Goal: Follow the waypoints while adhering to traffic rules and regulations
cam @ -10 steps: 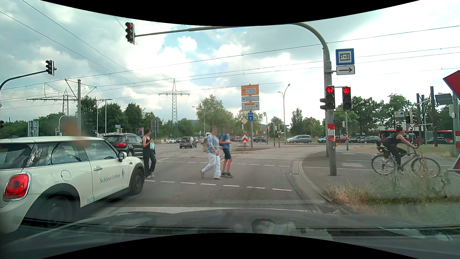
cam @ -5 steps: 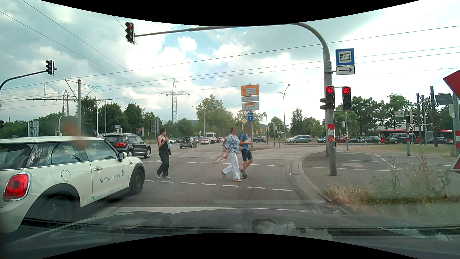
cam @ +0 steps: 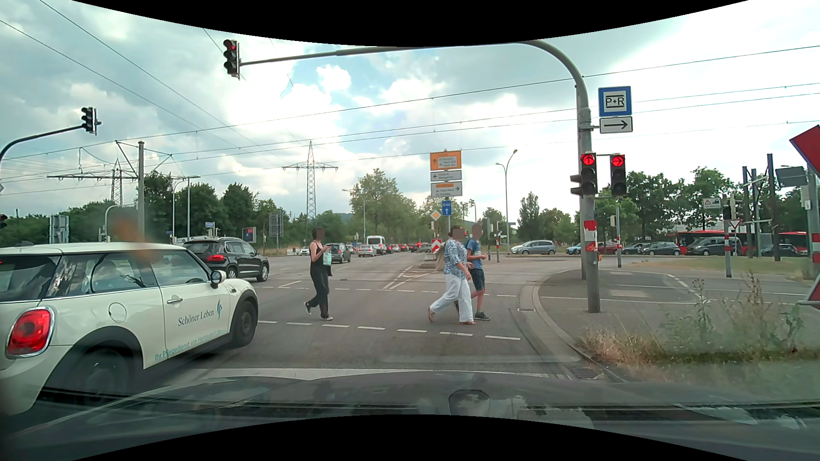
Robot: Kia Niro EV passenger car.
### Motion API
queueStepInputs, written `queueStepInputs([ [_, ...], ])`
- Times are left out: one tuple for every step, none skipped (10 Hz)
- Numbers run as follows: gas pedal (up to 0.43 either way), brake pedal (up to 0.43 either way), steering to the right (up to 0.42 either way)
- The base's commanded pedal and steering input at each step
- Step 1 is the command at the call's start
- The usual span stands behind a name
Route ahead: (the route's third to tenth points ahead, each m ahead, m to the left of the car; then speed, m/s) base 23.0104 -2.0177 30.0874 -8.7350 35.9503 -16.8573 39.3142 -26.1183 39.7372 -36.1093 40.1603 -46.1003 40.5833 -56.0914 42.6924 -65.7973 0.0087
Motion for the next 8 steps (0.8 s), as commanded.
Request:
queueStepInputs([
  [0.000,0.262,0.004],
  [0.000,0.262,0.004],
  [0.000,0.262,0.004],
  [0.000,0.262,0.005],
  [0.000,0.262,0.005],
  [0.000,0.262,0.005],
  [0.000,0.262,0.004],
  [0.000,0.262,0.005],
])
